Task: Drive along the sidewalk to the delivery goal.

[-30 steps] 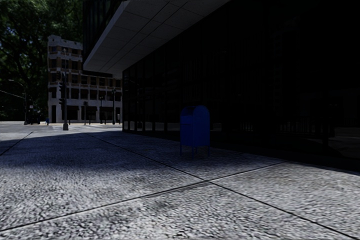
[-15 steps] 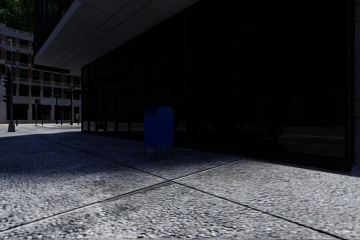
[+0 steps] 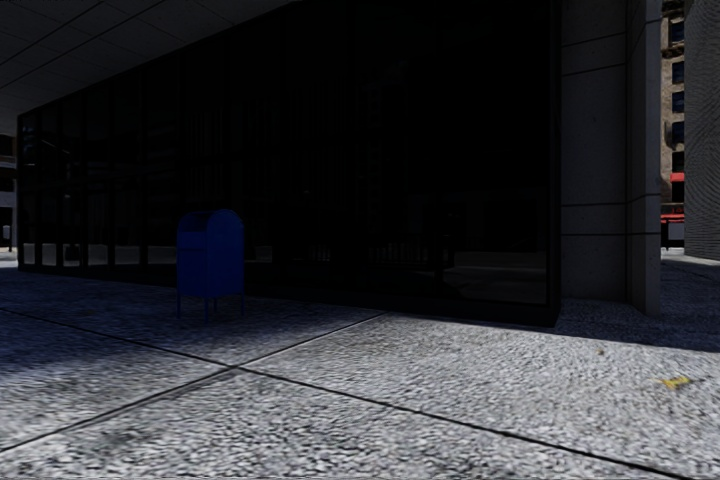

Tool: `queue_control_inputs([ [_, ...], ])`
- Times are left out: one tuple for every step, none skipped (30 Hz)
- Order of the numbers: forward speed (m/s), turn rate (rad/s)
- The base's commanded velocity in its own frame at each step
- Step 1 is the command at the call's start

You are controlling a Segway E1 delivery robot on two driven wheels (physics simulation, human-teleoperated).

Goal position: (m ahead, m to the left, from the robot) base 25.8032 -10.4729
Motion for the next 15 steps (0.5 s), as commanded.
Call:
queue_control_inputs([
  [0.0,-0.63],
  [0.0,-0.63],
  [0.0,-0.63],
  [0.0,-0.63],
  [0.0,-0.63],
  [0.0,-0.63],
  [0.0,-0.61],
  [0.0,-0.56],
  [0.0,-0.54],
  [0.0,-0.54],
  [0.0,-0.54],
  [0.0,-0.53],
  [0.0,-0.53],
  [0.0,-0.53],
  [0.0,-0.5],
])
